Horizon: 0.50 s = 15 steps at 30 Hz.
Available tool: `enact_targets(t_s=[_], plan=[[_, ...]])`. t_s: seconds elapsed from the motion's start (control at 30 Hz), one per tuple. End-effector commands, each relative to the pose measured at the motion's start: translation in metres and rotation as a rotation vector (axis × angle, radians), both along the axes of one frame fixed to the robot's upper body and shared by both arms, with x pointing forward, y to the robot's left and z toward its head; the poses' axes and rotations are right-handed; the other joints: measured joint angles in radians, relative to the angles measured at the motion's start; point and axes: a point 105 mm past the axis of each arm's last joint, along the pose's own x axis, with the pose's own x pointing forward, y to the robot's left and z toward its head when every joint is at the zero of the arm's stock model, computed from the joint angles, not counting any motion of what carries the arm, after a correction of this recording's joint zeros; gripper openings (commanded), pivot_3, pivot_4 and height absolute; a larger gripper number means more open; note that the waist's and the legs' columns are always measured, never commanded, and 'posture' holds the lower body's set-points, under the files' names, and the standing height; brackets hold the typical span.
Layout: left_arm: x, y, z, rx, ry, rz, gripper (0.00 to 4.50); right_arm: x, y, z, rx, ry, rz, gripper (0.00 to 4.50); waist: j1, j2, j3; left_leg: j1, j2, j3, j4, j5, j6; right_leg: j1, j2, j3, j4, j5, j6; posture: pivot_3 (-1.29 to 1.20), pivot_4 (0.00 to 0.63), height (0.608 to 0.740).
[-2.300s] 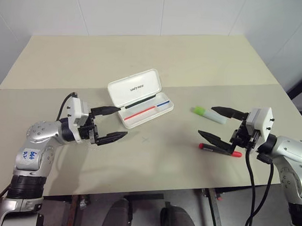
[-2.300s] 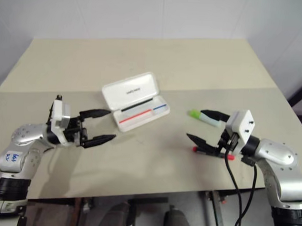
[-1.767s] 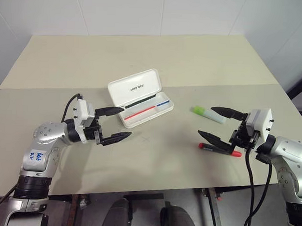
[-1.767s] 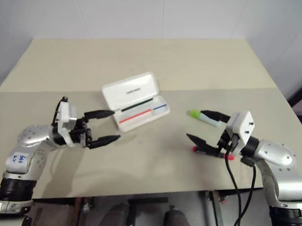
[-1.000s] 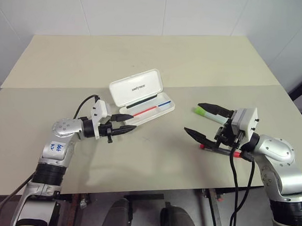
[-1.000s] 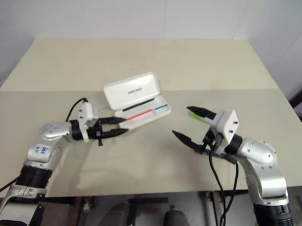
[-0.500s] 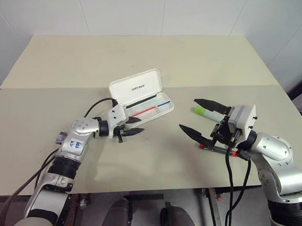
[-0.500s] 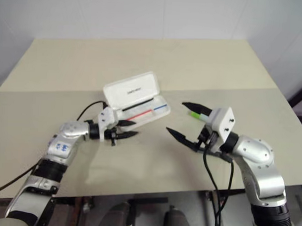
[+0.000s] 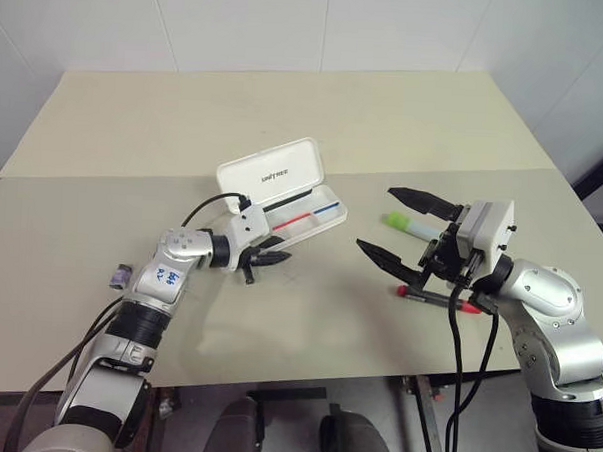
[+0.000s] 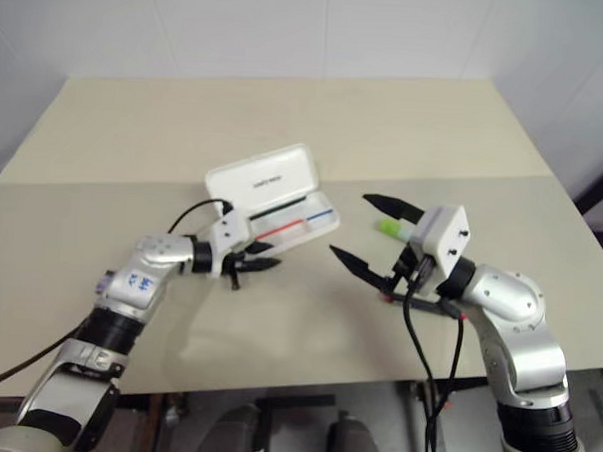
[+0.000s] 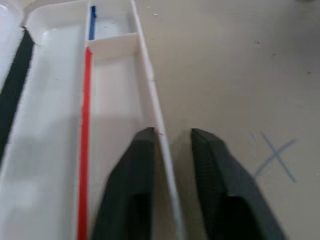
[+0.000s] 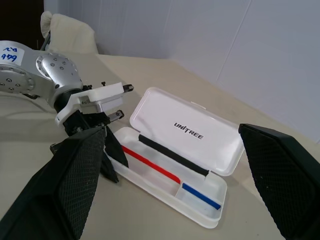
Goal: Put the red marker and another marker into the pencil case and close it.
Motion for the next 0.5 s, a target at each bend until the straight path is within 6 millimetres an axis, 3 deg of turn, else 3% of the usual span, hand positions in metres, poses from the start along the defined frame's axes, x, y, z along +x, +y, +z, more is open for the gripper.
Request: enact_targets(t_s=[0.03, 0.27, 0.5], plan=[[-0.005, -0.006, 0.001, 0.044, -0.012, -0.043, 0.03, -0.007, 0.005, 0.012, 0.008, -0.056, 0.018, 4.5, 0.0, 0.0, 0.0, 0.0, 0.0, 0.0, 0.0, 0.0, 0.0, 0.0, 0.0, 0.0, 0.0, 0.0, 0.0, 0.0, 0.15, 0.74], [-0.017, -0.006, -0.02, 0.09, 0.015, -0.077, 0.03, -0.006, 0.005, 0.012, 0.005, -0.059, 0.022, 4.5, 0.001, 0.0, 0.0, 0.0, 0.0, 0.0, 0.0, 0.0, 0.0, 0.0, 0.0, 0.0, -0.001, 0.0, 0.0, 0.0, 0.15, 0.74], [-0.032, -0.009, 0.005, -0.079, -0.006, -0.122, 0.03, -0.006, 0.004, 0.01, 0.001, -0.047, 0.033, 4.5, 0.0, 0.0, 0.0, 0.0, 0.0, 0.0, 0.0, 0.0, 0.0, 0.0, -0.001, 0.001, -0.002, 0.0, 0.0, 0.0, 0.15, 0.74]])
